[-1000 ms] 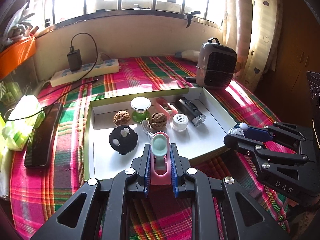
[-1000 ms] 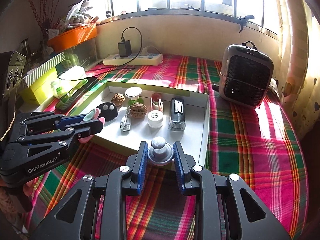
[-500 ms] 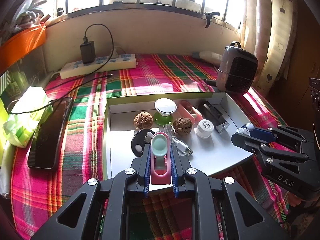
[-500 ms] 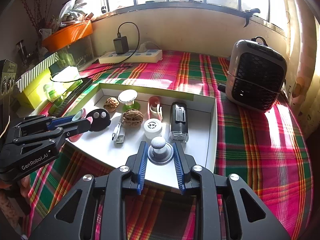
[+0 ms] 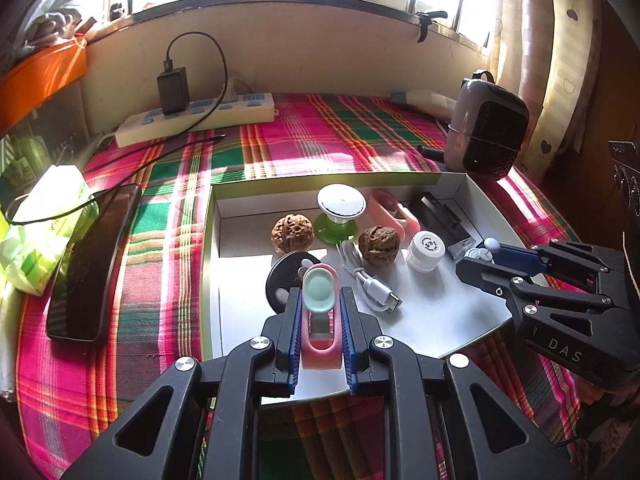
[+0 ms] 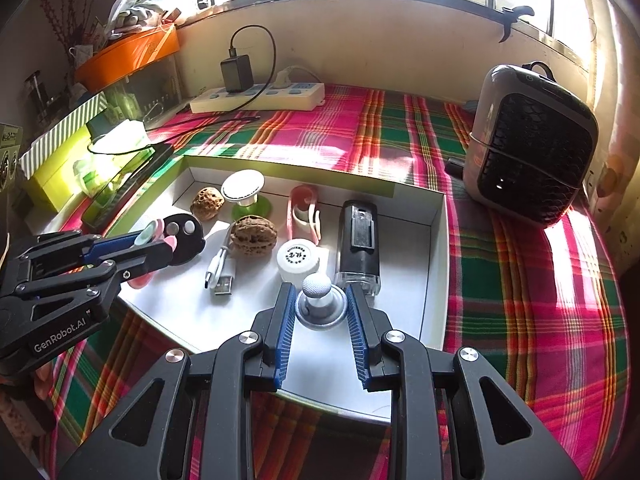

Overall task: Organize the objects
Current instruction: 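Lower the knob with right gripper while left gripper lowers the pink holder into the box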

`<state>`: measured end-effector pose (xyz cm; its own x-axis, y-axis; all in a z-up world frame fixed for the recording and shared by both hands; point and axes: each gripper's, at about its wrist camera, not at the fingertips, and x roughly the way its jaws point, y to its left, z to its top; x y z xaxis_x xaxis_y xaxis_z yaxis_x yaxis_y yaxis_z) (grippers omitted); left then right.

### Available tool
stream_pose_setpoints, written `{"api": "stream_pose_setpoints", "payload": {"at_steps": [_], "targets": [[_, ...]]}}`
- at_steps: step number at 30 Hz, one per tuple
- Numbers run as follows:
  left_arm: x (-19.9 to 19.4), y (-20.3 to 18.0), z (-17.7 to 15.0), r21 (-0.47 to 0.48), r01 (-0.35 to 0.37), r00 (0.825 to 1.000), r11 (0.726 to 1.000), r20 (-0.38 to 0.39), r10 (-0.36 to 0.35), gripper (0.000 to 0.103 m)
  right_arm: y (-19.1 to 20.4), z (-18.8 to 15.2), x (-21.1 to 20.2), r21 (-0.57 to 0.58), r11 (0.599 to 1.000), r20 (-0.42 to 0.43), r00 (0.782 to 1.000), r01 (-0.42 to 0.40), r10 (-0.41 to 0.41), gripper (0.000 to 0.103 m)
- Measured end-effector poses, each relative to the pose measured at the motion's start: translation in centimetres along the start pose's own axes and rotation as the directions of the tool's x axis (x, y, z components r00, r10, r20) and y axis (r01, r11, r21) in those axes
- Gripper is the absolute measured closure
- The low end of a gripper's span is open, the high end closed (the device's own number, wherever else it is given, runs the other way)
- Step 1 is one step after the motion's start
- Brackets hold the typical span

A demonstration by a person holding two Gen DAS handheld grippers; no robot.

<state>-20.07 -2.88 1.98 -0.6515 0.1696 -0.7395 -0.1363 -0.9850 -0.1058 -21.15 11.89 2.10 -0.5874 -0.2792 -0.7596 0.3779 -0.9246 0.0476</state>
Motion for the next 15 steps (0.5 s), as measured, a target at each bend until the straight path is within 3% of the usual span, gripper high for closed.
{"api": "stream_pose_setpoints", "payload": {"at_steps": [15], "targets": [[1.3, -0.4, 0.0, 0.009, 0.008, 0.999, 1.000, -0.032, -0.008, 0.087, 0.1, 0.4, 1.3, -0.008, 1.000, -0.043, 0.999, -0.006, 0.006, 0.076]]}}
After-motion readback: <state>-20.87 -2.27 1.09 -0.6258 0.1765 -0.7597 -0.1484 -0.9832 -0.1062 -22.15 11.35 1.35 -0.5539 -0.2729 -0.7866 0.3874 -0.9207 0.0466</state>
